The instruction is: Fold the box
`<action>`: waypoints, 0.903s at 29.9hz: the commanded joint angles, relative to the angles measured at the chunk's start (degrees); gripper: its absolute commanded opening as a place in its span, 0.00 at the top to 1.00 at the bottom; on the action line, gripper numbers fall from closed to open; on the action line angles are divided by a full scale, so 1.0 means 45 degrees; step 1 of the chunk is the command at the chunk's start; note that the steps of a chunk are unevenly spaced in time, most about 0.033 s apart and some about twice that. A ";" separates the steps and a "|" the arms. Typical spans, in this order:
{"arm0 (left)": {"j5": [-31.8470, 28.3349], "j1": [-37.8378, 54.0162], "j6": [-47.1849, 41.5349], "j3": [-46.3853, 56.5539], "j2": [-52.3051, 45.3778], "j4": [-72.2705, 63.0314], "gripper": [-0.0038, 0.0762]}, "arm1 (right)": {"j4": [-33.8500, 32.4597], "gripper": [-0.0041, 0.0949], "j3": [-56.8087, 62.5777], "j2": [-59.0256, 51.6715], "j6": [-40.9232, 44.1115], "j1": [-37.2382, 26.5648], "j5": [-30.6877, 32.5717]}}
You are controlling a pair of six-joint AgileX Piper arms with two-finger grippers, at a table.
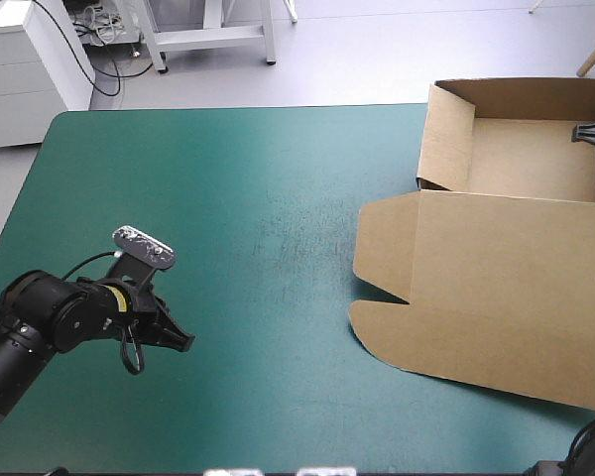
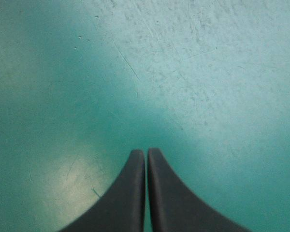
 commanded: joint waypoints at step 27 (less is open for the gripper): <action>-0.0412 -0.0101 -0.0296 -0.0307 -0.0203 -0.0129 0.96 | 0.0532 0.22 -0.0459 -0.0664 -0.0351 -0.0935 -0.0512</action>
